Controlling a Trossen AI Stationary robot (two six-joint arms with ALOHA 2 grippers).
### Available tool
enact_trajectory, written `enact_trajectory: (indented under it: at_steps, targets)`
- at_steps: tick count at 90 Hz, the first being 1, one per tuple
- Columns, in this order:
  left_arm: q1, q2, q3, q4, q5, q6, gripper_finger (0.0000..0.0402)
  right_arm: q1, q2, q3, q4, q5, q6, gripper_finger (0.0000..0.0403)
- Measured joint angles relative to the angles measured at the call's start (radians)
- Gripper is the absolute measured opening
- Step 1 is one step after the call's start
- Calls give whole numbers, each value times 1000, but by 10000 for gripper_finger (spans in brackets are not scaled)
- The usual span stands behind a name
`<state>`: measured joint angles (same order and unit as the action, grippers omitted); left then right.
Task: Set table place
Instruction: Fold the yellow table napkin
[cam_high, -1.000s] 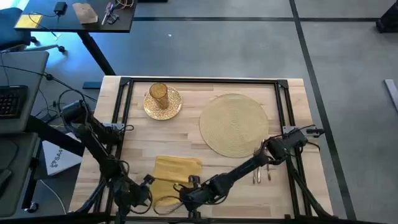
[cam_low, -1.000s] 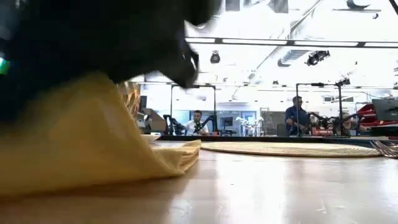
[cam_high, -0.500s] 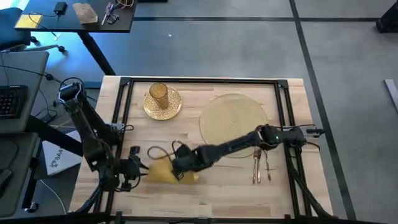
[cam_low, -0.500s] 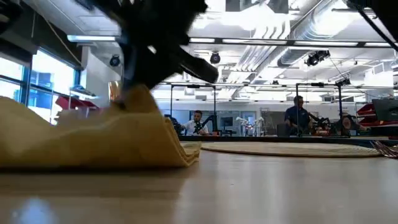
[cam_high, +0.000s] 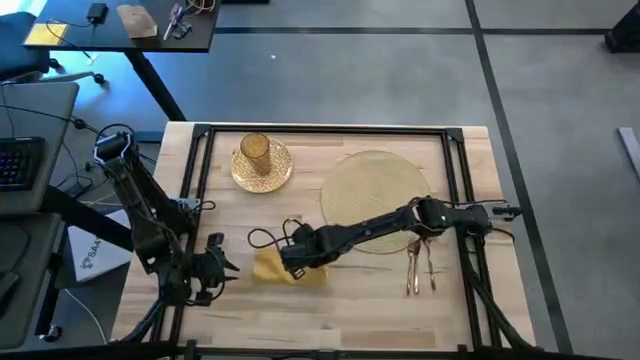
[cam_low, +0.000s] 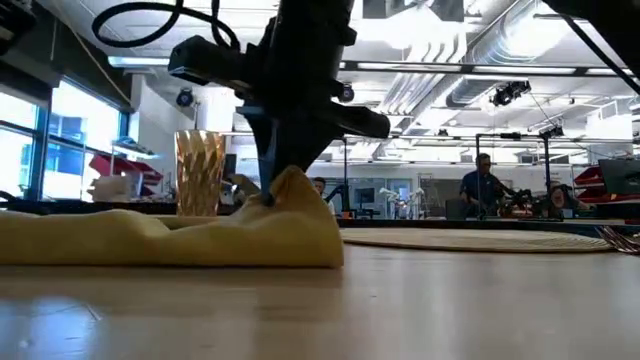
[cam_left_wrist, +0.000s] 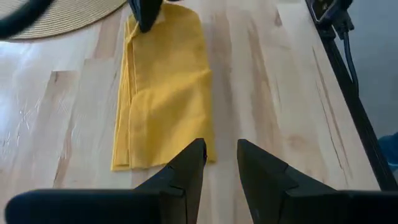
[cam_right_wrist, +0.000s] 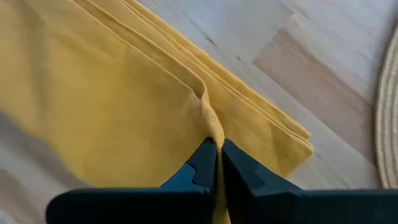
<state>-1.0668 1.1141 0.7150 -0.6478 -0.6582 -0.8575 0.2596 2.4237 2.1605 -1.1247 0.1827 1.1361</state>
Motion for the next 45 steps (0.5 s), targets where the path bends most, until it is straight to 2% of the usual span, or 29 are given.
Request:
enact_trajectory:
  at_steps: [13,31,45]
  targets:
    - [10,0,-22,6,2,-66,83,-1,0,0,-48,-37,41,26]
    - [50,0,-32,18,-4,-137,83,-4,0,0,-148,-45,206,127]
    - [100,0,-32,91,-9,-122,83,-18,-16,40,-193,-18,167,192]
